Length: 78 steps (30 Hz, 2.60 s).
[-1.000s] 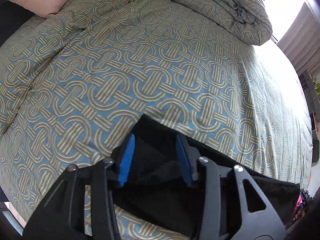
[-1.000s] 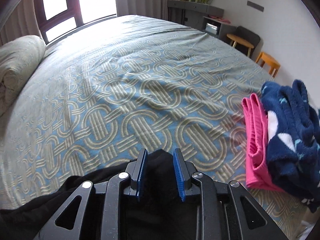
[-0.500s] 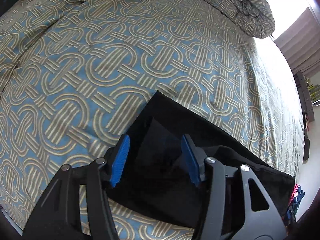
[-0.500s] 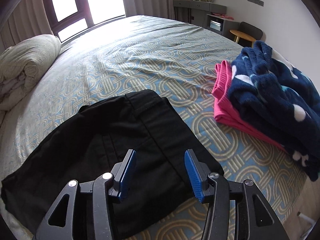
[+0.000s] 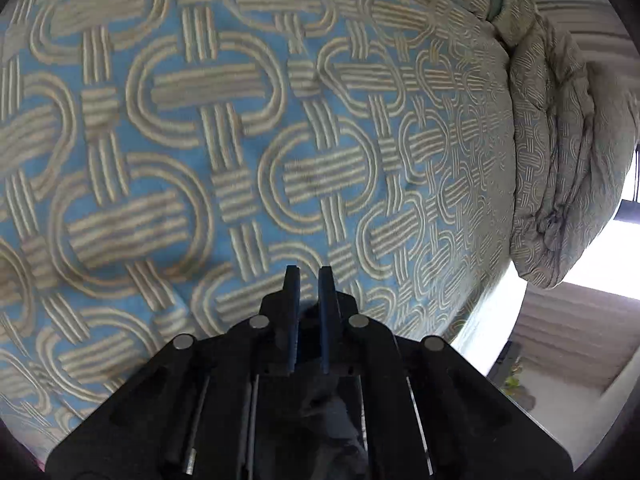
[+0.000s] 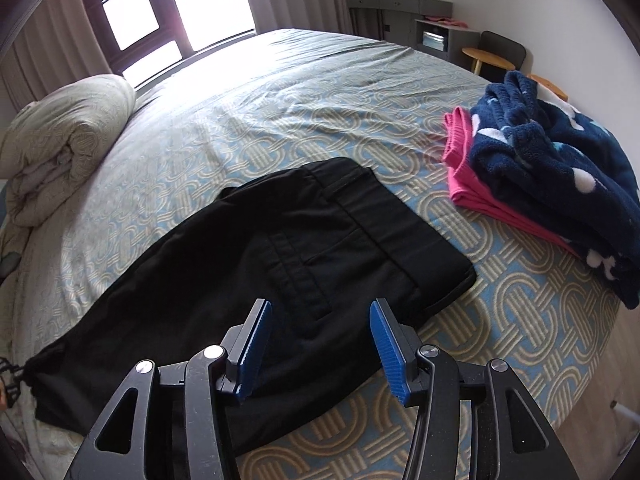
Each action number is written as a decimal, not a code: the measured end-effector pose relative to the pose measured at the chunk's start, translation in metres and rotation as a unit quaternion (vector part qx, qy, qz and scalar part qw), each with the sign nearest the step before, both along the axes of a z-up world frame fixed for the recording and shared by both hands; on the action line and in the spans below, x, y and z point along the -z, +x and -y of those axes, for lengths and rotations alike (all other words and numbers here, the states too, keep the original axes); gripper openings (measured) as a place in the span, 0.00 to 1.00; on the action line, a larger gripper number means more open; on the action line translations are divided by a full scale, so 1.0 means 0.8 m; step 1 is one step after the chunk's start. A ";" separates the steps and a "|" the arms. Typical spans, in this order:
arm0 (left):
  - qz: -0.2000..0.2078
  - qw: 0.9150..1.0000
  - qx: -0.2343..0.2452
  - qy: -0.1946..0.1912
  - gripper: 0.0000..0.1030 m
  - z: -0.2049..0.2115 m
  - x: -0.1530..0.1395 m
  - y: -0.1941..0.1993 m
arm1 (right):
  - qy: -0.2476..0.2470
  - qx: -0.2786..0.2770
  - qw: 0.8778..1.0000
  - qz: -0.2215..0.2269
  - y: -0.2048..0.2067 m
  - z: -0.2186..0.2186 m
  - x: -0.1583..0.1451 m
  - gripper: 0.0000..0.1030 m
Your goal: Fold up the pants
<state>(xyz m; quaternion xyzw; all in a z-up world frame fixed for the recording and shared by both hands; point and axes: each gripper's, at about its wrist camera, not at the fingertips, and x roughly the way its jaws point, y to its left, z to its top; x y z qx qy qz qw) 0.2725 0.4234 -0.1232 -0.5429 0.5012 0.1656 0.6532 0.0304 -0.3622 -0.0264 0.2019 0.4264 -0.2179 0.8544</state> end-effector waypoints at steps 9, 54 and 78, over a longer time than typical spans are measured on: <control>0.106 0.914 0.308 0.242 0.58 0.077 -0.075 -0.038 | -0.025 -0.046 0.999 -0.009 0.014 -0.045 0.012 0.56; 0.219 0.910 0.333 0.117 0.58 0.121 0.009 -0.090 | -0.049 -0.681 0.730 0.016 0.297 -0.685 0.022 0.02; 0.147 0.923 0.266 0.237 0.04 0.070 0.000 -0.175 | -0.132 -0.584 0.801 -0.007 0.341 -0.715 0.067 0.17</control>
